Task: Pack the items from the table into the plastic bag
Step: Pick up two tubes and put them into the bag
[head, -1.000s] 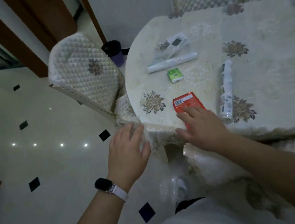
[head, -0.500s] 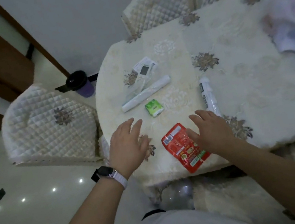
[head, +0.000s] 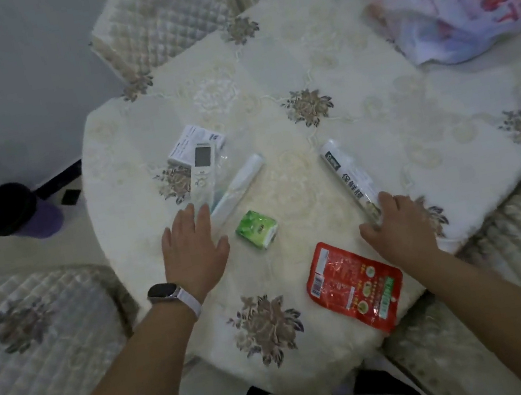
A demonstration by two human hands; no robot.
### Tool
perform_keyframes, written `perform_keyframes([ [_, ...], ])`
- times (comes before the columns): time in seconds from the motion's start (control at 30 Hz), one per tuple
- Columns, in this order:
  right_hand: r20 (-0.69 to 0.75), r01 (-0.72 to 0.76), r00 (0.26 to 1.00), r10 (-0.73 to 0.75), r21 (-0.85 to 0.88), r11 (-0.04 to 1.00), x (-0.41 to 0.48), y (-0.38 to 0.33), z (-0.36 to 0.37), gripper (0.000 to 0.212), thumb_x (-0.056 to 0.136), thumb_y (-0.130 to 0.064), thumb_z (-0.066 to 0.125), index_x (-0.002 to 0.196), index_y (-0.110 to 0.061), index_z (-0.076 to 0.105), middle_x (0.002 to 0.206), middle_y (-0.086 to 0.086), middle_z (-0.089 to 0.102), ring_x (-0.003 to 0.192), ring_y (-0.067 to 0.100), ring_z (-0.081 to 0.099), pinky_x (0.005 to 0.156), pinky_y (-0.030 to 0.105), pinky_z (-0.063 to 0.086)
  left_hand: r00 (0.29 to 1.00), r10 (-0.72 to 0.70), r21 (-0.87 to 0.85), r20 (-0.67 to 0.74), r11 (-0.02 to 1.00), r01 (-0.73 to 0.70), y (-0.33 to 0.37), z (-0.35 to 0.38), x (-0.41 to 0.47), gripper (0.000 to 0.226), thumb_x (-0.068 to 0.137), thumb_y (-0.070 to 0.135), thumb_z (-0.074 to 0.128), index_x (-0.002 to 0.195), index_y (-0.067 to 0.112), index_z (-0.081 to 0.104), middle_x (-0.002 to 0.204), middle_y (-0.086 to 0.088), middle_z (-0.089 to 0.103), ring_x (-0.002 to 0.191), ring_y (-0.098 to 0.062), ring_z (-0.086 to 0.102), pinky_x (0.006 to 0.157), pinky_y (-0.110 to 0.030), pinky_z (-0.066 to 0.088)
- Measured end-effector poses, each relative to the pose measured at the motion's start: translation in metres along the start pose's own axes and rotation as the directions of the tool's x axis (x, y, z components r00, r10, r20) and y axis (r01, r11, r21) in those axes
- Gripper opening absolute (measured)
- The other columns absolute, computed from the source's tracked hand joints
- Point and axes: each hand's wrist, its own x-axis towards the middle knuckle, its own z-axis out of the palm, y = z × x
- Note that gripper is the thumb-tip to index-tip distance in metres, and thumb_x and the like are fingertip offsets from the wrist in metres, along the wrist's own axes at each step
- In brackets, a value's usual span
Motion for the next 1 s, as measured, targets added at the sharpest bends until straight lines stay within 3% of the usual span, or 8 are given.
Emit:
perform_keyframes([
  [0.07, -0.007, -0.073, 0.997, 0.073, -0.005, 0.997, 0.003, -0.012, 0.005, 0.059, 0.081, -0.041, 0.065, 0.127, -0.009, 0.044, 0.120, 0.018, 0.052, 0.108, 0.035, 0.048, 0.082, 0.044, 0.043, 0.999, 0.016, -0.030, 0.048, 0.999, -0.015, -0.015, 0.010, 0.013, 0.075, 0.089, 0.046, 0.060, 0.151, 0.014, 0.034, 0.153, -0.016, 0.039, 0.140, -0.035, 0.036, 0.111, -0.055, 0.033],
  [0.17, -0.036, -0.148, 0.989, 0.147, -0.031, 0.989, 0.003, -0.024, 0.011, 0.058, 0.082, -0.037, 0.067, 0.126, -0.005, 0.046, 0.119, 0.020, 0.052, 0.109, 0.035, 0.047, 0.084, 0.044, 0.042, 0.996, 0.043, -0.098, 0.083, 0.995, -0.035, -0.031, 0.023, 0.023, 0.071, 0.084, 0.043, 0.065, 0.143, 0.012, 0.042, 0.130, -0.015, 0.056, 0.114, -0.037, 0.055, 0.090, -0.048, 0.048],
  [0.33, -0.030, -0.270, 0.963, 0.269, -0.004, 0.963, 0.012, -0.032, 0.017, 0.047, 0.083, -0.037, 0.067, 0.114, -0.006, 0.050, 0.111, 0.018, 0.054, 0.103, 0.035, 0.050, 0.083, 0.046, 0.046, 0.991, 0.086, -0.142, 0.106, 0.987, -0.071, -0.043, 0.036, 0.024, 0.049, 0.072, 0.028, 0.078, 0.112, 0.005, 0.063, 0.096, -0.018, 0.062, 0.083, -0.040, 0.059, 0.060, -0.044, 0.051],
  [0.57, -0.064, -0.336, 0.940, 0.335, 0.002, 0.942, 0.011, -0.045, 0.017, 0.048, 0.079, -0.043, 0.068, 0.108, -0.009, 0.054, 0.103, 0.011, 0.054, 0.093, 0.028, 0.052, 0.073, 0.040, 0.049, 0.984, 0.051, -0.262, 0.171, 0.965, -0.004, -0.038, 0.032, 0.035, 0.030, 0.087, 0.025, 0.060, 0.113, 0.009, 0.057, 0.104, -0.012, 0.061, 0.092, -0.034, 0.059, 0.066, -0.037, 0.043],
  [0.83, -0.088, -0.250, 0.955, 0.284, 0.280, 0.927, -0.026, -0.062, 0.005, 0.031, 0.074, -0.041, 0.065, 0.096, -0.022, 0.055, 0.086, 0.001, 0.059, 0.066, 0.020, 0.059, 0.052, 0.032, 0.049, 0.985, 0.011, -0.467, 0.170, 0.881, 0.071, -0.016, 0.012, 0.024, 0.018, 0.087, 0.027, 0.058, 0.094, 0.012, 0.052, 0.086, -0.007, 0.056, 0.072, -0.028, 0.054, 0.060, -0.033, 0.038],
  [1.0, -0.054, -0.261, 0.947, 0.318, 0.451, 0.854, -0.063, -0.052, -0.017, 0.032, 0.074, -0.038, 0.066, 0.101, -0.028, 0.052, 0.084, -0.001, 0.060, 0.060, 0.019, 0.063, 0.048, 0.042, 0.056, 0.995, 0.028, -0.577, 0.092, 0.817, 0.031, 0.020, -0.020, 0.009, 0.010, 0.087, 0.023, 0.059, 0.094, 0.018, 0.053, 0.081, 0.000, 0.054, 0.070, -0.022, 0.051, 0.058, -0.031, 0.032],
])
